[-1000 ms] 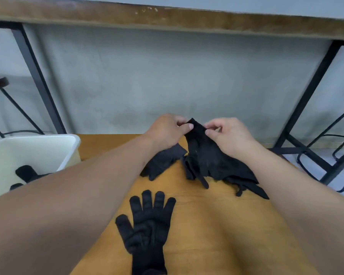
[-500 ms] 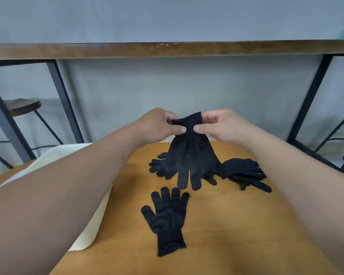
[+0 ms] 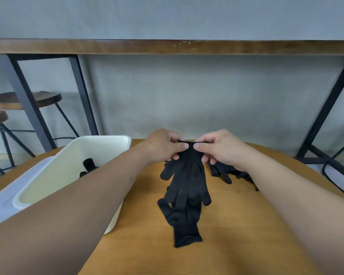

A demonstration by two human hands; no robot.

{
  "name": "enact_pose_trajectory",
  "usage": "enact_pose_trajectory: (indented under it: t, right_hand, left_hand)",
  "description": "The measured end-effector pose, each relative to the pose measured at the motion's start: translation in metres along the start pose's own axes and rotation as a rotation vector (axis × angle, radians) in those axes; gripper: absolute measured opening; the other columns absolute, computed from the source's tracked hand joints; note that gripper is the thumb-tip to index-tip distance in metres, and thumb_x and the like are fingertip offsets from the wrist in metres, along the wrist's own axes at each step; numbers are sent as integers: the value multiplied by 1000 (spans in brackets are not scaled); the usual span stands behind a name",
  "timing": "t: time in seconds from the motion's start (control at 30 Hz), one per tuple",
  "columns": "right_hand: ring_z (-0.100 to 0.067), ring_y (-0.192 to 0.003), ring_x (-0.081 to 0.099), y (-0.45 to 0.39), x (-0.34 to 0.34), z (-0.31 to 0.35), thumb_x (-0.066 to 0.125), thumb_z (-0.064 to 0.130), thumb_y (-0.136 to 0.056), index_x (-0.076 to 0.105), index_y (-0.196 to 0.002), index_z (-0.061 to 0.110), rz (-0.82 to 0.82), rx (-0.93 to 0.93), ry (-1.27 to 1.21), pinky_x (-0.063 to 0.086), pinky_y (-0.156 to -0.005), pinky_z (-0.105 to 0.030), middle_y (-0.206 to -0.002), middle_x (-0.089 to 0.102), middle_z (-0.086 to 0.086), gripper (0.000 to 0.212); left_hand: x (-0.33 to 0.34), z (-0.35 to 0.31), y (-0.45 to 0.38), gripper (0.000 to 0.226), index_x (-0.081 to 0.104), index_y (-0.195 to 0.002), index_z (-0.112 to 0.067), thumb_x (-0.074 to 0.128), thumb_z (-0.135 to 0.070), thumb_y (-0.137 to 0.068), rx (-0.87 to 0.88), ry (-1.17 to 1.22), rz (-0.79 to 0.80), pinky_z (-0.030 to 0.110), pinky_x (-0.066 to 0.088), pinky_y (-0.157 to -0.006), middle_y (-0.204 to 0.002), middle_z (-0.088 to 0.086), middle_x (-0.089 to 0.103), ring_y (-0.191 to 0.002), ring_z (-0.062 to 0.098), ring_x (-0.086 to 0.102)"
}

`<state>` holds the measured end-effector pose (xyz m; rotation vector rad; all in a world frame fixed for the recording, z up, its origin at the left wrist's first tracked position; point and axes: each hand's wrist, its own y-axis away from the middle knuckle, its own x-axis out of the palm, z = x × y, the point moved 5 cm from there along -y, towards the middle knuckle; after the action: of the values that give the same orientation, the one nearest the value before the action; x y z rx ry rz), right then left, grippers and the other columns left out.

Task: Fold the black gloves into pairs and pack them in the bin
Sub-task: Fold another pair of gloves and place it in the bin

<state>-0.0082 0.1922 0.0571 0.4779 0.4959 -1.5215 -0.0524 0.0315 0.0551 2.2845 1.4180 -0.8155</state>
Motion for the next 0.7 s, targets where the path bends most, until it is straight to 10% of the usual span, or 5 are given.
enact_pose_trajectory:
  t: [0.17, 0.3, 0.47, 0.7]
  right_hand:
    - [-11, -67, 66, -8, 0, 8, 64, 29, -92, 73, -84, 33, -153, -98, 16, 57, -72, -30, -78, 74, 4, 12]
    - [3, -75, 65, 14, 4, 12, 66, 28, -91, 73, -85, 41, -204, -274, 98, 48, -65, -9, -81, 71, 17, 16]
    - [-1, -92, 59, 50, 72, -44, 63, 27, -91, 75, -98, 29, 38, -324, 456, 51, -88, -29, -101, 63, 16, 14]
    - [-6, -114, 43, 74, 120, -93, 54, 42, -94, 62, -125, 34, 113, -296, 674, 36, -93, -19, -117, 52, 18, 33]
  left_hand:
    - [-8, -5, -1, 16, 73, -100, -23, 60, -30, -94, 79, -78, -190, 25, 53, -66, -77, -5, 68, -65, 7, 59]
    - [-6, -7, 26, 17, 73, -105, -27, 61, -30, -93, 236, -202, -314, 16, 44, -76, -100, -12, 63, -89, 4, 57]
    - [63, 70, 74, 21, 72, -110, -24, 65, -27, -90, 207, -363, -73, 18, 47, -84, -105, -12, 63, -89, 2, 58]
    - [113, 128, 106, 37, 60, -122, -32, 65, -43, -87, 55, -256, 23, 9, 42, -85, -113, -24, 46, -98, -3, 50]
